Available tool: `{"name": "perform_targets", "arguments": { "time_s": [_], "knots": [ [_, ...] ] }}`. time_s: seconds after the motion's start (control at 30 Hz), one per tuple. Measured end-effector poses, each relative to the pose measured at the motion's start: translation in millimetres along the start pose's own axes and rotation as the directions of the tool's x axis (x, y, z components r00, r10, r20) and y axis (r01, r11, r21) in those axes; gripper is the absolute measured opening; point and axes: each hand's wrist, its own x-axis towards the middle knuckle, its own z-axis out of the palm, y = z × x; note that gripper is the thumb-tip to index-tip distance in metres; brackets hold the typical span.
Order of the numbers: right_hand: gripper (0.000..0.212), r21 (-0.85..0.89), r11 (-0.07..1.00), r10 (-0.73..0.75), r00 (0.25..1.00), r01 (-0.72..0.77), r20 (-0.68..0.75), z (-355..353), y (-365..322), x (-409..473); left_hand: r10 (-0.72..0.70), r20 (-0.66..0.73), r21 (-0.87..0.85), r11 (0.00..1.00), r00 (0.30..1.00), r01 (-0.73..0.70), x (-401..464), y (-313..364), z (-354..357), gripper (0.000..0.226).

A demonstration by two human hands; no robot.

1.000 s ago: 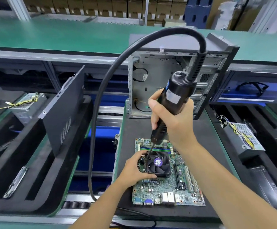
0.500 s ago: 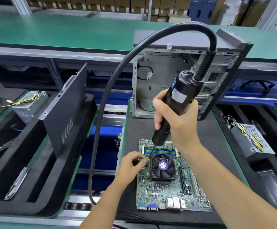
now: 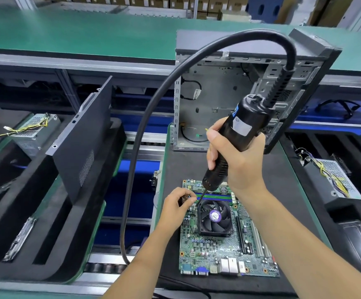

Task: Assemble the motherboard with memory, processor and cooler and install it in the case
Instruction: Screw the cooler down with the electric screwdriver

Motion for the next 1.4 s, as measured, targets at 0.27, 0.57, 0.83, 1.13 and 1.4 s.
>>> {"name": "perform_targets", "arguments": {
  "time_s": [0.27,0.57,0.83,1.13,1.4],
  "knots": [
    [0.016,-0.017,1.0,0.005,1.0,-0.006,-0.03,1.2,0.3,0.0,0.029,0.013,0.056,0.998,1.0,-0.03,-0.6,-3.2,-5.5,0.005],
    [0.02,-0.044,0.999,-0.012,0.994,0.007,-0.111,5.2,5.4,5.8,-0.045,-0.001,-0.008,0.999,0.999,0.045,-3.9,-3.1,-4.9,0.007],
    [0.019,-0.041,0.999,-0.024,0.985,0.017,-0.172,4.0,7.2,7.1,-0.053,-0.011,-0.012,0.999,0.999,0.053,-5.9,-6.5,-5.8,0.008],
    [0.011,0.037,0.999,0.004,0.993,-0.009,0.117,0.4,8.9,11.4,-0.015,0.094,0.077,0.997,0.995,0.008,-4.0,-8.6,-6.8,0.028],
    [0.007,0.02,0.995,0.084,0.91,-0.1,0.406,-6.0,6.9,27.0,-0.048,0.117,0.01,0.999,0.992,0.047,-4.0,-8.9,-7.2,0.028]
  ]
}}
